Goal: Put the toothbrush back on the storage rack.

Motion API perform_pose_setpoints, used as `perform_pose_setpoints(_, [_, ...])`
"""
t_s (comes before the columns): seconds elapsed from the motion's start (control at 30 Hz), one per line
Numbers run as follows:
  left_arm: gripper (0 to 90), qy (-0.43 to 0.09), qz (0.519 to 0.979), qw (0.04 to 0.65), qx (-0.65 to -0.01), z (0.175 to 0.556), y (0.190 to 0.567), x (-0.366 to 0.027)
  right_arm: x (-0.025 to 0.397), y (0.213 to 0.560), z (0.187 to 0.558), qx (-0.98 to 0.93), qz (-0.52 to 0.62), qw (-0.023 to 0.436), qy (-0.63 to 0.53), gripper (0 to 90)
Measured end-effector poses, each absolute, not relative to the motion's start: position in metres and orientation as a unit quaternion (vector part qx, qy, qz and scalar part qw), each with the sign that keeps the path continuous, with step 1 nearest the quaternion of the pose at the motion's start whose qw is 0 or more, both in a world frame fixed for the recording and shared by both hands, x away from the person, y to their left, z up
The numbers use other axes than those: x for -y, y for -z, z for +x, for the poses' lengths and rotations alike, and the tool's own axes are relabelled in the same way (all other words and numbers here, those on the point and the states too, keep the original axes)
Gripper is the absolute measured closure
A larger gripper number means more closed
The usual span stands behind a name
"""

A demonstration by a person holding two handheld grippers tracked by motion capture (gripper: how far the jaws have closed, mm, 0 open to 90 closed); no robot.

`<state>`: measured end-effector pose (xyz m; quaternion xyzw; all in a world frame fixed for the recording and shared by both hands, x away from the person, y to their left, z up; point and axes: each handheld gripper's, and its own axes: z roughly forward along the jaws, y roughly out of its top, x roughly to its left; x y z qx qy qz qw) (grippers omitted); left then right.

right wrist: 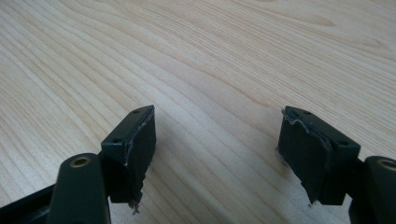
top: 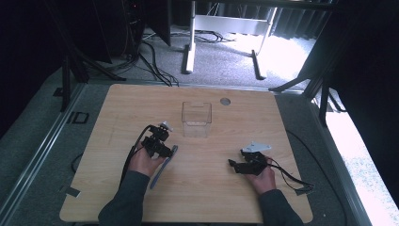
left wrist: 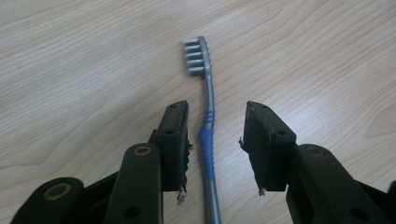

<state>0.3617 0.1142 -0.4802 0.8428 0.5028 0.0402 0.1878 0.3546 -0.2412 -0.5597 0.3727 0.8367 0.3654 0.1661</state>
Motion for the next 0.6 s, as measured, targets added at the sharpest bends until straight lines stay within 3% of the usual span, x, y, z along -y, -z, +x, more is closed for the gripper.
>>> perform_pose_setpoints(0.6, [62.1,-0.020,0.844,0.168,-0.508,0.3638,0.4868,-0.1093,0.2413,0.5597,0.3546,-0.837,0.372,0.166,-0.365,27.3])
